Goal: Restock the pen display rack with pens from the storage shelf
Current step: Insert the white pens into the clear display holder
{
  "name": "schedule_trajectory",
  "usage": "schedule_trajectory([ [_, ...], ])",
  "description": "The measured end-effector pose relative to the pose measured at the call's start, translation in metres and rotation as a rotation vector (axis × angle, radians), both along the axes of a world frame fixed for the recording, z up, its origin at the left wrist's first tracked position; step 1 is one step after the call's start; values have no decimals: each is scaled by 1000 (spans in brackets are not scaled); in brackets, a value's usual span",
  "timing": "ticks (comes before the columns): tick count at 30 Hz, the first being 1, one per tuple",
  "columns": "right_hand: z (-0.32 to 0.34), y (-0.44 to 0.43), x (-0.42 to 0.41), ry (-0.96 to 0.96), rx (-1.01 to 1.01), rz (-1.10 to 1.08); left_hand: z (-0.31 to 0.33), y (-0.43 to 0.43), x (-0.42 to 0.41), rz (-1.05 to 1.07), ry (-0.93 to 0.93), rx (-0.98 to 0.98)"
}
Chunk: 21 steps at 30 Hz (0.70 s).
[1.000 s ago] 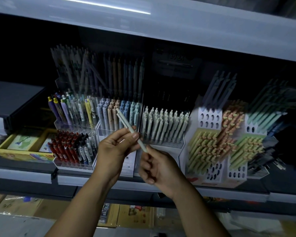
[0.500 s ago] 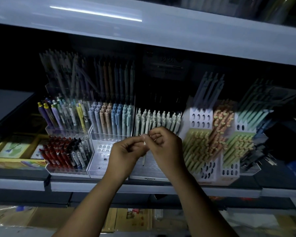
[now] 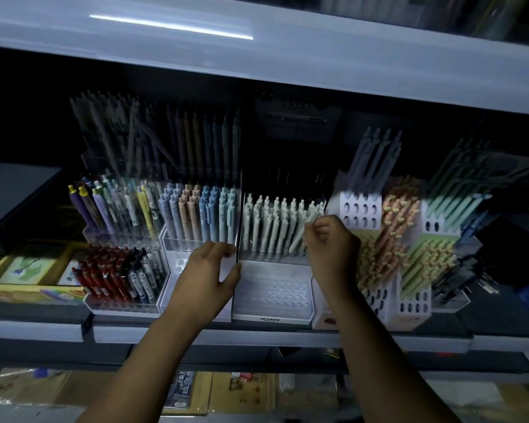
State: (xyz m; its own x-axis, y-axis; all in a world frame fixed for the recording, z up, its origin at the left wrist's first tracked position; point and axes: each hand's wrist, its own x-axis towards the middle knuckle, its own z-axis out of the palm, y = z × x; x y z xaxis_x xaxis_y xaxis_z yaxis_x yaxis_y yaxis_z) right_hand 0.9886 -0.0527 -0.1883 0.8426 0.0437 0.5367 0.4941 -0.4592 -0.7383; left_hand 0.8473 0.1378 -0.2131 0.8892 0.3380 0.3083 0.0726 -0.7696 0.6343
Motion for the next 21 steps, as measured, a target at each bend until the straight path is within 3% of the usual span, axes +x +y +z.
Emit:
schedule_trajectory([
  [10,-29,14,15,-9,-249,37,-9,8,-6,18,88,4],
  [21,-30,24,20,12,-316,33,-8,1,-1,26,109,39],
])
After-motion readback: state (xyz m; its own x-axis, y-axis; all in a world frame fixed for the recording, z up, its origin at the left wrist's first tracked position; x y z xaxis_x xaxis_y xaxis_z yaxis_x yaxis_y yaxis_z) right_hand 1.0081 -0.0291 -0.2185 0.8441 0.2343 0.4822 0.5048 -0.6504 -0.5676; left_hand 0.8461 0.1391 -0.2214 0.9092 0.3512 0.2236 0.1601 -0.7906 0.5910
